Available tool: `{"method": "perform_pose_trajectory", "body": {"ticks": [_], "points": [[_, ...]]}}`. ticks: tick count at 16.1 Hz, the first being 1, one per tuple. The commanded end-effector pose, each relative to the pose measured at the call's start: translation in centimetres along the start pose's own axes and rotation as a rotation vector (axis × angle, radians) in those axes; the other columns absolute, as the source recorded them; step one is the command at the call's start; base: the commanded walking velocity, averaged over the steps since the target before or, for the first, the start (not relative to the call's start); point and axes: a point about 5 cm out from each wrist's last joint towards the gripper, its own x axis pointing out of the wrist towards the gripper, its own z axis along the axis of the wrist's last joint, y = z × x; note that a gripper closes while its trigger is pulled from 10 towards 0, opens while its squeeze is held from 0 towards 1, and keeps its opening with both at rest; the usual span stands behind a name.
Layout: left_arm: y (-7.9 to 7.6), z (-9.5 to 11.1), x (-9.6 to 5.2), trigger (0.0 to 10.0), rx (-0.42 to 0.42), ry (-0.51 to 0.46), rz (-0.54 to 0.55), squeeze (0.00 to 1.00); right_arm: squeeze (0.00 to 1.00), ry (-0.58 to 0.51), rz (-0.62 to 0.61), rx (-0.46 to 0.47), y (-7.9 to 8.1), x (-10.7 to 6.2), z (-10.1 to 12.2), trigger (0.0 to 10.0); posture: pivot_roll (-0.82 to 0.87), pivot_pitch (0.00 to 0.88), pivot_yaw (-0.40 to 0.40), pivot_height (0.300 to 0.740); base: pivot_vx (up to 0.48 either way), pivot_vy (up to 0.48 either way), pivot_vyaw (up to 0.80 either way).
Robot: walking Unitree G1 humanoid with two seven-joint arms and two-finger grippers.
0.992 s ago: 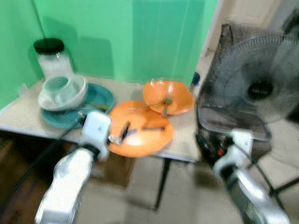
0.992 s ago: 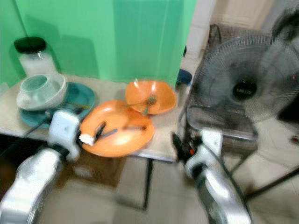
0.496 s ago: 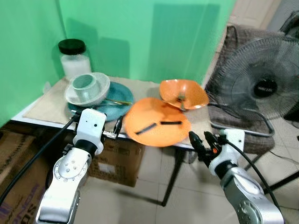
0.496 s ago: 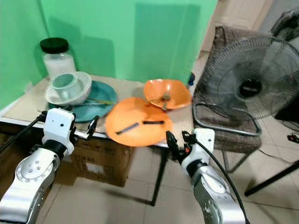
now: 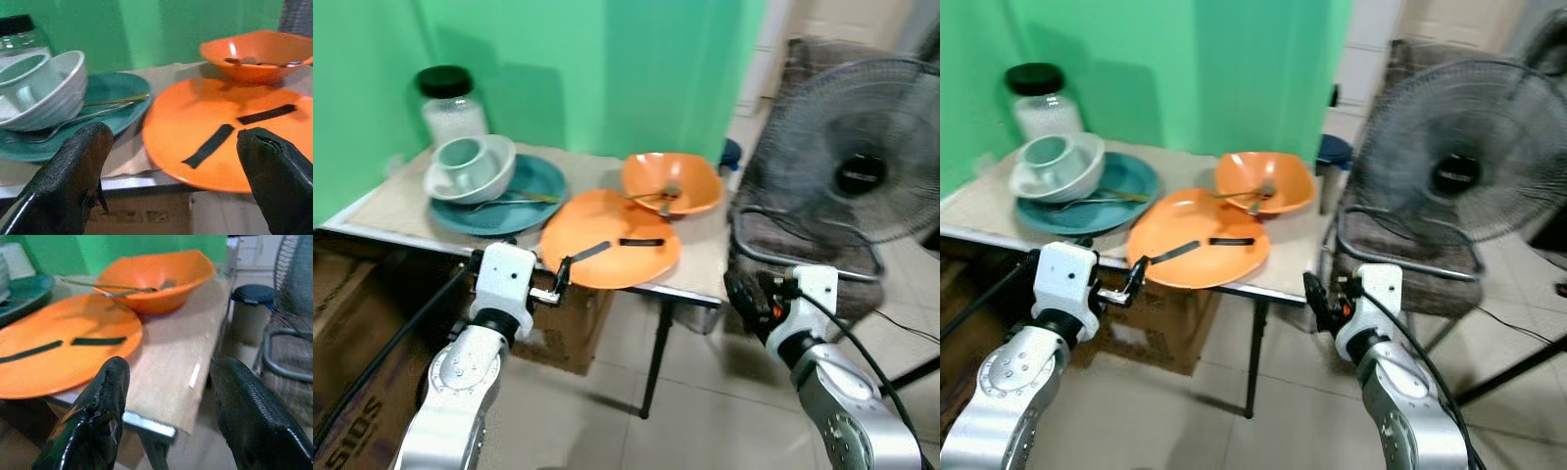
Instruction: Setting the table
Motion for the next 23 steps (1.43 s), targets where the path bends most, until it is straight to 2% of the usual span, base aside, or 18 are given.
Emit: {"method": "perform_pose_trajectory", "body": {"ticks": [1,4,6,9,16,18,21,23], "points": [[0.0,0.4,0.0,10.0,-0.013,-0.01,-0.001,0.0,0.0,-0.004,-0.01,0.011,-0.2,-0.1,-0.1,10.0,0.09,0.0,-0.061,0.74,0.0,0.0,0.0],[-0.1,0.8,0.1,10.0,-0.021,-0.034,-0.008,0.0,0.0,0.001,-0.016,0.031,0.0,-0.2,-0.5,10.0,0.09,0.0,-0.063,0.74,0.0,0.0,0.0],[-0.2,1.0,0.3,10.0,-0.025,-0.041,-0.019,0.0,0.0,0.002,-0.021,0.024,-0.1,-0.1,-0.6,10.0,0.09,0.0,-0.06,0.74,0.287,0.0,0.8],[-0.3,1.0,0.3,10.0,-0.025,-0.041,-0.034,0.0,0.0,-0.006,-0.037,0.044,-0.3,-0.1,-0.5,10.0,0.09,0.0,-0.06,0.74,0.315,0.0,0.0],[-0.6,1.1,0.3,10.0,-0.014,-0.047,-0.057,0.0,0.0,-0.001,-0.026,0.018,-0.4,0.3,-0.5,10.0,0.09,0.0,-0.068,0.74,0.313,0.0,0.0],[-0.7,1.1,0.3,10.0,-0.009,-0.05,-0.062,0.0,0.0,0.004,-0.019,-0.053,-0.5,0.3,-0.3,10.0,0.09,0.0,-0.07,0.74,0.313,0.0,0.4],[-0.8,1.3,0.1,10.0,-0.01,-0.068,-0.077,0.0,0.0,-0.006,-0.024,0.014,-1.0,0.2,-0.2,10.0,0.09,0.0,-0.071,0.74,0.179,0.0,0.27],[-1.0,1.4,0.1,10.0,0.036,-0.085,-0.15,0.0,0.0,0.013,0.05,-0.019,-1.4,0.1,0.1,10.0,0.08,0.0,-0.075,0.74,0.0,0.0,0.0]]}}
